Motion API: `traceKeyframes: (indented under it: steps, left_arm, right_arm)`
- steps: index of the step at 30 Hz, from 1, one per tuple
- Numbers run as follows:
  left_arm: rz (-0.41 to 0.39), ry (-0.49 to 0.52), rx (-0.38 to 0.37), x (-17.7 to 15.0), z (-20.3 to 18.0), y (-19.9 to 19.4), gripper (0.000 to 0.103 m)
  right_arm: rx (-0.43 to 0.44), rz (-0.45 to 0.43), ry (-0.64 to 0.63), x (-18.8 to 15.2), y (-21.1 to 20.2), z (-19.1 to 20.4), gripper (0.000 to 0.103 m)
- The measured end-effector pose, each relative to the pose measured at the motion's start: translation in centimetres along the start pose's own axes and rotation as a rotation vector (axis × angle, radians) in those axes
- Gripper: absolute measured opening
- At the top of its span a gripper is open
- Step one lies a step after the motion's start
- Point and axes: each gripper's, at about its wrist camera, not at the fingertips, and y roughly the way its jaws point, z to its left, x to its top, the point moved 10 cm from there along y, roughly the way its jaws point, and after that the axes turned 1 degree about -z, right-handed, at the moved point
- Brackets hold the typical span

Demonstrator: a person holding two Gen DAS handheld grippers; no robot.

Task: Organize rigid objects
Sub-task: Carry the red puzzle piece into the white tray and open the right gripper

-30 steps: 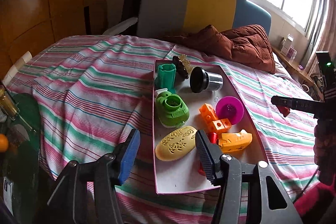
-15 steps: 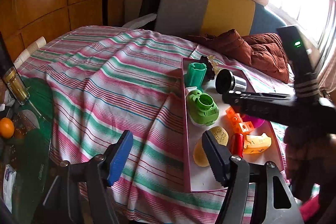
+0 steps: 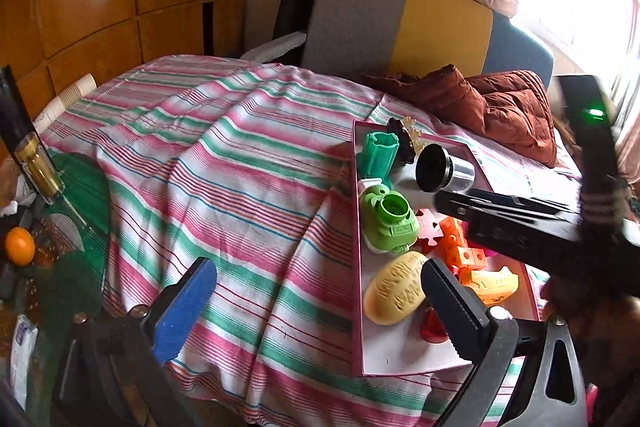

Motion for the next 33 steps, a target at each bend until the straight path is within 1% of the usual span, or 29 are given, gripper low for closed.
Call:
traceKeyframes:
  steps: [5,9,11,13,17,21,33]
  left_arm:
    - [-0.009,0.014,0.036,0.2,-0.3,-0.7,0.103]
    - [-0.02,0.038,0.068,0.2,-1.0,-1.5,0.103]
    - [-0.024,0.043,0.09,0.1,-1.2,-2.0,0.103]
    - [-0.035,0.041,0.088,-0.1,-1.6,-2.6,0.103]
    - [-0.07,0.054,0.103,-0.1,-2.2,-3.9,0.103]
    - [-0.095,0.064,0.117,-0.1,-2.6,-5.0,0.103]
    - [-0.081,0.056,0.084,-0.9,-3.2,-6.0,0.103]
  right_arm:
    - [-0.105,-0.088,-0.012,-0.9,-3.4,-1.0,0.045]
    - [-0.192,-0.132,0.025,-2.5,-5.9,-2.1,0.045]
    - [-0.21,-0.142,0.056,-3.2,-6.8,-2.6,0.045]
    - [-0.228,-0.152,0.085,-3.9,-7.6,-3.3,0.045]
    - [-0.244,-0.179,0.128,-4.8,-9.2,-4.1,0.045]
    - [-0.259,-0.206,0.127,-5.1,-10.4,-4.2,0.045]
    - [-0.272,-0.221,0.131,-5.6,-11.4,-3.8,0.045]
